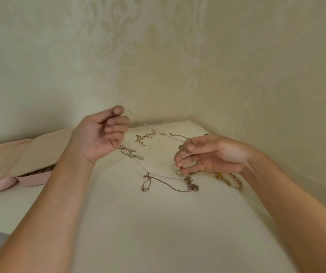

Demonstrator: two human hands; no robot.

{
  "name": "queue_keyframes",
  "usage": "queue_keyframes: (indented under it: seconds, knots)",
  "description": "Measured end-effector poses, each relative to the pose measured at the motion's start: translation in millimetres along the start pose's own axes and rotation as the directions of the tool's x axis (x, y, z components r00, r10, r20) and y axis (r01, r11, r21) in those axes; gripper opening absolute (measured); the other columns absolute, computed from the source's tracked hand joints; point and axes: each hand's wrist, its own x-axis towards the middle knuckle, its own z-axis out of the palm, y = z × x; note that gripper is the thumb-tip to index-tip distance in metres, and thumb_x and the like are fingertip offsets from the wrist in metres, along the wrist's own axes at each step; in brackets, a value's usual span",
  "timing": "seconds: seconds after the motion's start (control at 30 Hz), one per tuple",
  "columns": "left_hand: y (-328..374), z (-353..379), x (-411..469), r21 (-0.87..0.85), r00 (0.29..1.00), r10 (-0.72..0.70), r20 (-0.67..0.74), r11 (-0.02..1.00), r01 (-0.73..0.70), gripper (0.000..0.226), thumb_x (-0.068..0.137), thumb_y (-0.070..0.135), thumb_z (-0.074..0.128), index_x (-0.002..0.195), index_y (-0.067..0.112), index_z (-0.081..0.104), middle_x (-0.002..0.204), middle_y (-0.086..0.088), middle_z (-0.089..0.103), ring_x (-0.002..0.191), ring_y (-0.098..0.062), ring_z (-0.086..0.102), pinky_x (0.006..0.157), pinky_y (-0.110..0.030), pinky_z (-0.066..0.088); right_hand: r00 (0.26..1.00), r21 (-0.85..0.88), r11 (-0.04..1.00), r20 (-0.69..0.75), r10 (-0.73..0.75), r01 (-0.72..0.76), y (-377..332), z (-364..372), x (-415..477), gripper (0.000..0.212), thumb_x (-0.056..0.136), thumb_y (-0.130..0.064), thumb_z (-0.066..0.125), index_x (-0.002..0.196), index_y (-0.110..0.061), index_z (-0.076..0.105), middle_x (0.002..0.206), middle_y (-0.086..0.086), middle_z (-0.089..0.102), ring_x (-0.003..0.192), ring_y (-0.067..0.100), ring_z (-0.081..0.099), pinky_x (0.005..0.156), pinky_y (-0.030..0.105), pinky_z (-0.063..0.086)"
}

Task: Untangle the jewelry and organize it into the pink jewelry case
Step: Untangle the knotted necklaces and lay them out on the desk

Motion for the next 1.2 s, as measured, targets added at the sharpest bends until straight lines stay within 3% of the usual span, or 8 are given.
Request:
queue_keyframes:
  seconds: [0.3,0.4,0.53,0.7,0.8,0.9,1.07,1.2]
  knots:
    - [9.8,-7.7,-12.1,-0.23,0.88,0.416,-0.229,0.855,-0.464,0.034,0.045,-0.007,0.061,0.044,0.013,0.034,0.056,-0.002,0.045,0.043,-0.014,0.048,0.037,-0.019,0.042,0.92,0.35,0.884,0.127,-0.372,0.31,0.0,-21.6,-7.8,0.011,0.092,-0.017,0.059,0.096,-0.014,0.069,0.091,0.0,0.071,0.101,0.017,0.067,0.104,0.038,0.045]
    - [9.1,-2.1,-11.4,0.06,0.895,0.354,-0.27,0.934,-0.351,0.043,0.03,0.0,0.074,0.04,0.016,0.036,0.057,0.0,0.045,0.044,-0.011,0.048,0.04,-0.017,0.045,0.906,0.398,0.83,-0.002,-0.424,0.39,-6.4,-13.4,-8.2,0.009,0.088,-0.018,0.064,0.093,-0.015,0.07,0.07,-0.002,0.064,0.075,0.014,0.066,0.081,0.032,0.057]
    - [3.3,9.6,-10.6,0.465,0.96,0.143,-0.242,0.885,-0.014,0.047,0.032,0.022,0.089,0.04,0.02,0.043,0.052,0.0,0.044,0.038,-0.01,0.044,0.046,-0.023,0.053,0.912,0.049,0.926,-0.197,-0.359,0.375,-15.7,6.6,-11.2,0.02,0.086,-0.019,0.052,0.08,-0.018,0.071,0.054,-0.002,0.052,0.039,0.003,0.037,0.041,0.017,0.041]
    - [-9.8,11.7,-7.4,0.835,0.936,-0.112,-0.332,0.426,0.348,0.05,0.043,0.058,0.088,0.054,0.015,0.063,0.072,-0.011,0.067,0.055,-0.019,0.064,0.06,-0.026,0.056,0.958,-0.269,0.94,-0.133,-0.253,0.211,-19.0,24.4,-9.1,0.018,0.085,-0.025,0.054,0.089,-0.011,0.065,0.061,0.004,0.06,0.035,0.006,0.031,0.033,0.015,0.021]
    - [-19.4,13.2,0.3,0.887,0.929,-0.129,-0.348,0.275,0.37,0.033,0.07,0.035,0.082,0.087,0.009,0.073,0.099,-0.01,0.073,0.083,-0.019,0.07,0.073,-0.024,0.056,0.969,-0.349,0.922,-0.112,-0.219,0.168,-13.7,30.7,-3.8,0.019,0.087,-0.028,0.054,0.091,-0.013,0.064,0.063,0.005,0.061,0.035,0.009,0.037,0.035,0.016,0.026]
    - [-28.8,19.0,6.1,0.931,0.939,-0.163,-0.305,0.157,0.329,0.052,0.062,0.034,0.083,0.109,0.02,0.067,0.112,0.003,0.07,0.105,-0.011,0.065,0.093,-0.025,0.049,0.972,-0.441,0.888,-0.119,-0.204,0.133,-8.0,37.3,1.6,0.018,0.095,-0.025,0.053,0.094,-0.013,0.065,0.064,0.005,0.061,0.038,0.01,0.039,0.037,0.018,0.028]
    - [-58.0,32.9,20.1,0.941,0.956,-0.281,-0.081,0.296,0.167,0.018,0.084,0.01,0.066,0.102,0.007,0.061,0.096,0.005,0.067,0.09,-0.012,0.061,0.085,-0.023,0.047,0.96,-0.471,0.876,-0.182,-0.211,0.103,-1.8,38.9,6.4,0.019,0.099,-0.021,0.052,0.095,-0.008,0.065,0.065,0.005,0.061,0.046,0.013,0.044,0.043,0.021,0.034]
    - [-68.3,36.3,26.1,0.896,0.96,-0.202,-0.195,0.361,0.258,0.02,0.1,0.016,0.048,0.097,0.005,0.064,0.067,0.006,0.041,0.056,-0.006,0.034,0.056,-0.016,0.038,0.941,-0.474,0.879,-0.268,-0.204,0.056,-4.0,29.5,3.5,0.007,0.088,-0.016,0.067,0.089,-0.009,0.066,0.071,0.01,0.062,0.062,0.019,0.055,0.047,0.019,0.041]
